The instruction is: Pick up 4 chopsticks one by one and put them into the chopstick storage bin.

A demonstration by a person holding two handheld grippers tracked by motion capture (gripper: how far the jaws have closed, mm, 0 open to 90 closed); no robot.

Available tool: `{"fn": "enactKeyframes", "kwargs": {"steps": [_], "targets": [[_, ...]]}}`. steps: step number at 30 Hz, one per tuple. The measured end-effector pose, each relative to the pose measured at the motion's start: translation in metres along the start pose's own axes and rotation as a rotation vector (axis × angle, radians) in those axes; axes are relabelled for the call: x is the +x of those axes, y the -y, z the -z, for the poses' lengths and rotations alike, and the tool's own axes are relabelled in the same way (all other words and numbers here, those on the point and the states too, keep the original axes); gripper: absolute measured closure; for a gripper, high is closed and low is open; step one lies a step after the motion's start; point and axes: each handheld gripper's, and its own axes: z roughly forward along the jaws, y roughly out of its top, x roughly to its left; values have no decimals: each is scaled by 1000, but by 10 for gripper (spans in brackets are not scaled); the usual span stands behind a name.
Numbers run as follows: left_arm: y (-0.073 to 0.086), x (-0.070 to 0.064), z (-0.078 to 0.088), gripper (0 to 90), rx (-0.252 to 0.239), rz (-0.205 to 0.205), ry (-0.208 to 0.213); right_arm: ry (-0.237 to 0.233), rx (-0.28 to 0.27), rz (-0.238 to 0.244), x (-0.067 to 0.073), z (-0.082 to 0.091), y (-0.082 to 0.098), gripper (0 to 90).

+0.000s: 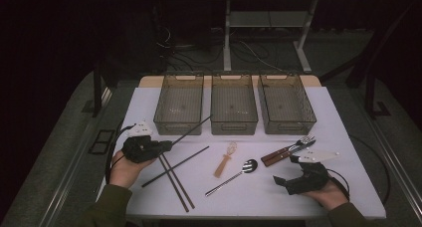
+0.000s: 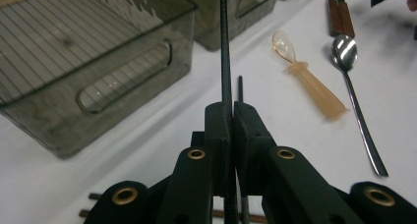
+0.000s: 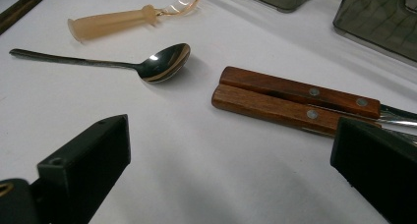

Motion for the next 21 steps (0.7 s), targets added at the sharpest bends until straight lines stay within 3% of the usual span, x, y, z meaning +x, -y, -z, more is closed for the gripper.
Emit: {"fn": "enactKeyframes", "kwargs": {"steps": [9, 21], "targets": [[-19, 9, -8, 851, -19, 53, -62, 0, -3, 0, 0, 0, 0, 14], [-43, 29, -22, 850, -47, 71, -81, -3, -5, -8, 0, 1, 0, 14]]}}
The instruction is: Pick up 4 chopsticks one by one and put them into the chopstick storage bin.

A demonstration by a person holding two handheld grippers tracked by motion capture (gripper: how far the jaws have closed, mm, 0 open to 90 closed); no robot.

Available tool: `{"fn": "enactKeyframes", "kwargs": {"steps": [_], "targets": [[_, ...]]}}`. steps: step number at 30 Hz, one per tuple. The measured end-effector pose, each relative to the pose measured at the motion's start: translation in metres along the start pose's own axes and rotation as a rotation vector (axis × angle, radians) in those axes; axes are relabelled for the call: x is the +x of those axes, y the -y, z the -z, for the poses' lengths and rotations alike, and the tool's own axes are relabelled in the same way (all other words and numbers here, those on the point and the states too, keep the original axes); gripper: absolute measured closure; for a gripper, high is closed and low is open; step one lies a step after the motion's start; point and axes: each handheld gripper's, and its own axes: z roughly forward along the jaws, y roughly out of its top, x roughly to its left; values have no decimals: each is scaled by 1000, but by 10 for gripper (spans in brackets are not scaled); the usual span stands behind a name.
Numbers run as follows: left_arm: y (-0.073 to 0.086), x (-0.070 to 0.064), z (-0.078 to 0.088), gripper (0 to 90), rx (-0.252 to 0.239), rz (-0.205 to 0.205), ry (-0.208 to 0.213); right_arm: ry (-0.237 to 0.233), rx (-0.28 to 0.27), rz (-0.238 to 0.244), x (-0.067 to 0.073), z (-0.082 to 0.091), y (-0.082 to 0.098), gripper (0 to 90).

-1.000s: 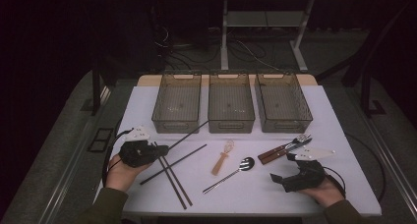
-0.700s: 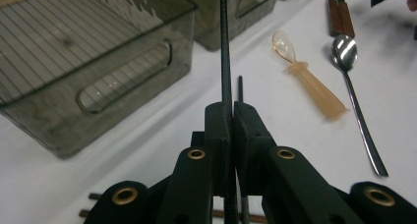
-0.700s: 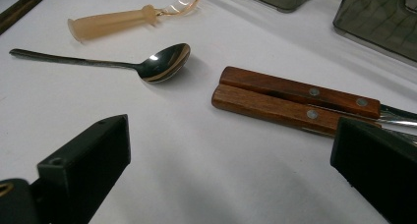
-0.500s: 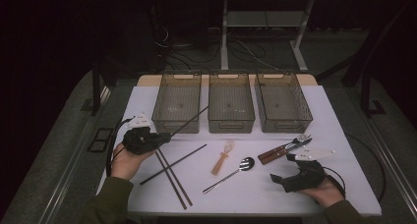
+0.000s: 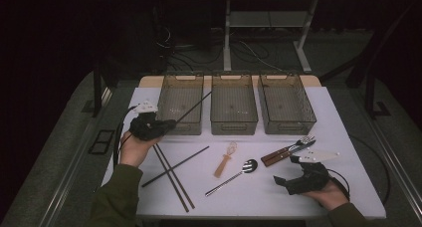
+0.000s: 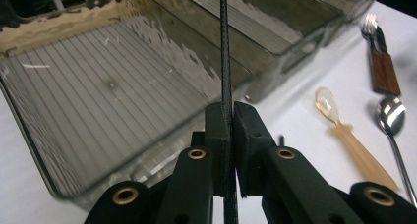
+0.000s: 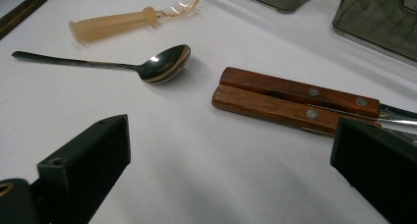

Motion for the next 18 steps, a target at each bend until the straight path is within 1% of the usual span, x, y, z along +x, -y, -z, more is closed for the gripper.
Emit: {"fn": "enactKeyframes", "kwargs": {"steps": [5, 7, 12, 15, 18], "targets": [[-15, 9, -9, 850, 9, 9, -37, -1, -3, 0, 0, 0, 0, 14], [-20, 13, -12, 850, 9, 19, -46, -1, -3, -1, 0, 0, 0, 14], [-30, 22, -20, 850, 36, 19, -84, -1, -6, 4, 0, 0, 0, 14], [-33, 27, -27, 850, 45, 35, -100, -1, -5, 0, 1, 1, 0, 14], [-34, 34, -33, 849, 44, 62, -121, -2, -5, -2, 1, 1, 0, 14]]}}
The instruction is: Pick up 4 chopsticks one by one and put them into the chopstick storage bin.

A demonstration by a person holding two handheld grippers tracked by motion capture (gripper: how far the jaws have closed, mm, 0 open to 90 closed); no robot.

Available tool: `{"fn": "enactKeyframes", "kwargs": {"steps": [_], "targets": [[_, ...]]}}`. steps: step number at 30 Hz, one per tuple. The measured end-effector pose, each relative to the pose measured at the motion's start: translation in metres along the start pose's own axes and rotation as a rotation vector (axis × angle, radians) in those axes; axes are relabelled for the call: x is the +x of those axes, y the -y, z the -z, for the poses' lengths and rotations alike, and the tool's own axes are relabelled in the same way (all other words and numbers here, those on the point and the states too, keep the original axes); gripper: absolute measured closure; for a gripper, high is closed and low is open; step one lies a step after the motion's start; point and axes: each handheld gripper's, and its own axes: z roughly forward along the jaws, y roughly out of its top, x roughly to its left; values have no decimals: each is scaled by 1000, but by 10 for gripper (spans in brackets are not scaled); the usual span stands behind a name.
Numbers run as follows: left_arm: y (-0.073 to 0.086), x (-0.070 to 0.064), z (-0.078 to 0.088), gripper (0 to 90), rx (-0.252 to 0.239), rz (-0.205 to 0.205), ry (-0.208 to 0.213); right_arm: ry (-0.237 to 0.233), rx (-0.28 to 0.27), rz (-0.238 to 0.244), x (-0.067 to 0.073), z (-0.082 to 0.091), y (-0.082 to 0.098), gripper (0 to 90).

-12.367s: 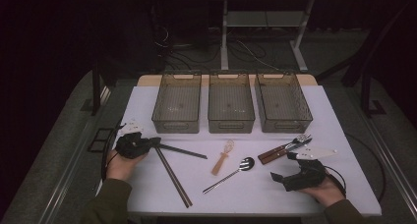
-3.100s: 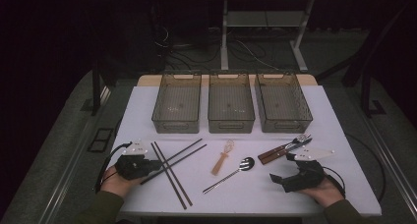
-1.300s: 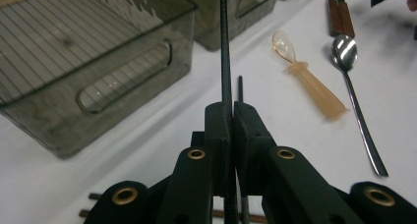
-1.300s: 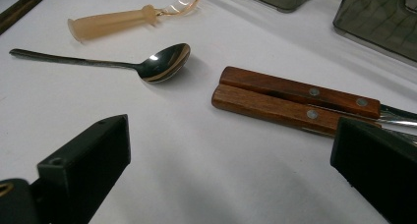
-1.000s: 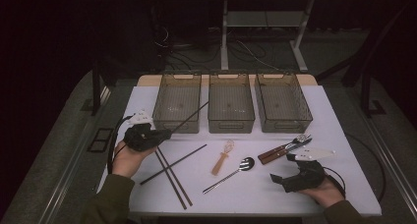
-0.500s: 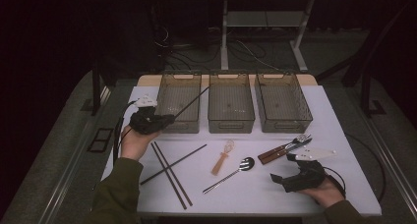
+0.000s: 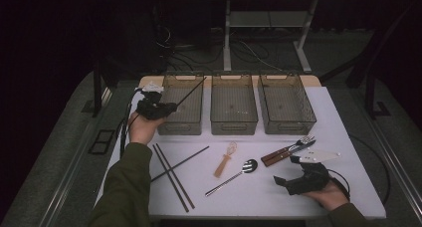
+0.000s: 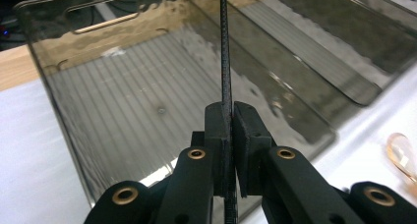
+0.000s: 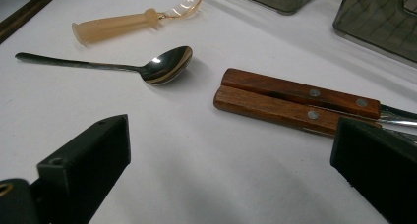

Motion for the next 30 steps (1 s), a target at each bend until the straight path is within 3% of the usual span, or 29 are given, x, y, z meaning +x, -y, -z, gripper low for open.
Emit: {"fn": "enactKeyframes", "kwargs": {"steps": [2, 6, 9, 12, 23, 24, 25, 30], "targets": [[-1, 4, -5, 849, 3, 3, -15, -1, 0, 2, 0, 0, 0, 14], [-3, 12, -14, 849, -12, 53, -25, -2, 1, 2, 0, 0, 0, 14], [-4, 16, -23, 849, 4, 46, -53, -2, -1, 5, 0, 0, 0, 14], [-4, 20, -32, 847, 56, 42, -91, -4, -2, 5, 0, 0, 0, 14], [-2, 25, -46, 840, 132, 105, -111, -10, -6, 7, 1, 1, 0, 14], [-2, 24, -47, 738, 130, 98, -115, -11, -5, 7, 1, 1, 0, 14], [-2, 24, -47, 697, 133, 89, -132, -11, -5, 8, 2, 1, 0, 14], [-5, 22, -45, 577, 94, 93, -133, -11, -4, 8, 2, 1, 0, 14]]}}
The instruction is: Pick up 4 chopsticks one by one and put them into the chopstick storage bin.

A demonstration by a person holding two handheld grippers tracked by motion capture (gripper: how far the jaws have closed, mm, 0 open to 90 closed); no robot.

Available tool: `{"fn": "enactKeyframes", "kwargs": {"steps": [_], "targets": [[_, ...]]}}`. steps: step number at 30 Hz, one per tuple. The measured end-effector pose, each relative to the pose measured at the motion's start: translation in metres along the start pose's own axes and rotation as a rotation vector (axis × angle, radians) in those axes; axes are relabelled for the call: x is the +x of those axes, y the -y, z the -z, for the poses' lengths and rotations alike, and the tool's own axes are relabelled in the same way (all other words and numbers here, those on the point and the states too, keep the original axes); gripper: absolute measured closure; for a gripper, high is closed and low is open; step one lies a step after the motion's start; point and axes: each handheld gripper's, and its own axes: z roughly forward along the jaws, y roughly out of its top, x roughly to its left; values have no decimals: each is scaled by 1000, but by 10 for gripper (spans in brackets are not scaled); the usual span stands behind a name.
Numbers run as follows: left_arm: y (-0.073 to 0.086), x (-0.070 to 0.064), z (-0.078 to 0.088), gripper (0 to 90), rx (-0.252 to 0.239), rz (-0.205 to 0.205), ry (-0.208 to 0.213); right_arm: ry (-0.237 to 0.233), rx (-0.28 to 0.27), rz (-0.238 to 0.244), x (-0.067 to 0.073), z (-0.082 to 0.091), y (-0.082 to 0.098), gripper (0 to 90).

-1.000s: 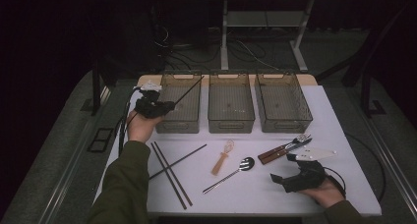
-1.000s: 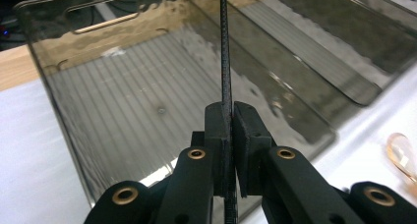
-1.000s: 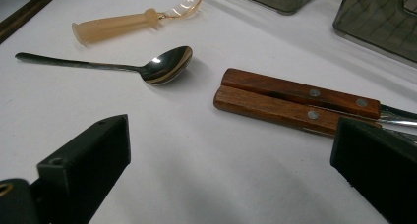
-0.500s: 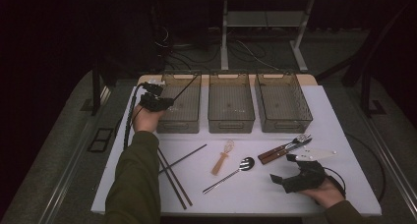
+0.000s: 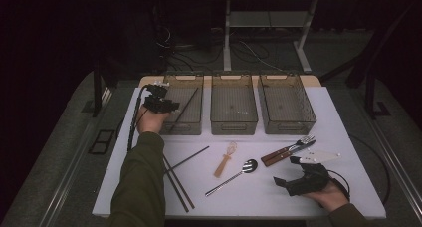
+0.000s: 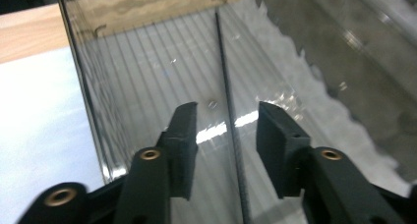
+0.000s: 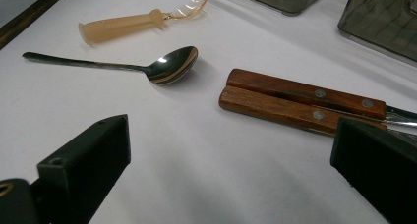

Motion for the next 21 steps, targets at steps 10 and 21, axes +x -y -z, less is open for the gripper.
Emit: {"fn": "enactKeyframes", "kwargs": {"steps": [10, 21], "targets": [[-4, -6, 18, 391, -93, -40, 95, 3, 2, -1, 0, 0, 0, 14], [8, -27, 43, 279, -108, -147, 208, 9, 1, -1, 0, 0, 0, 14]]}}
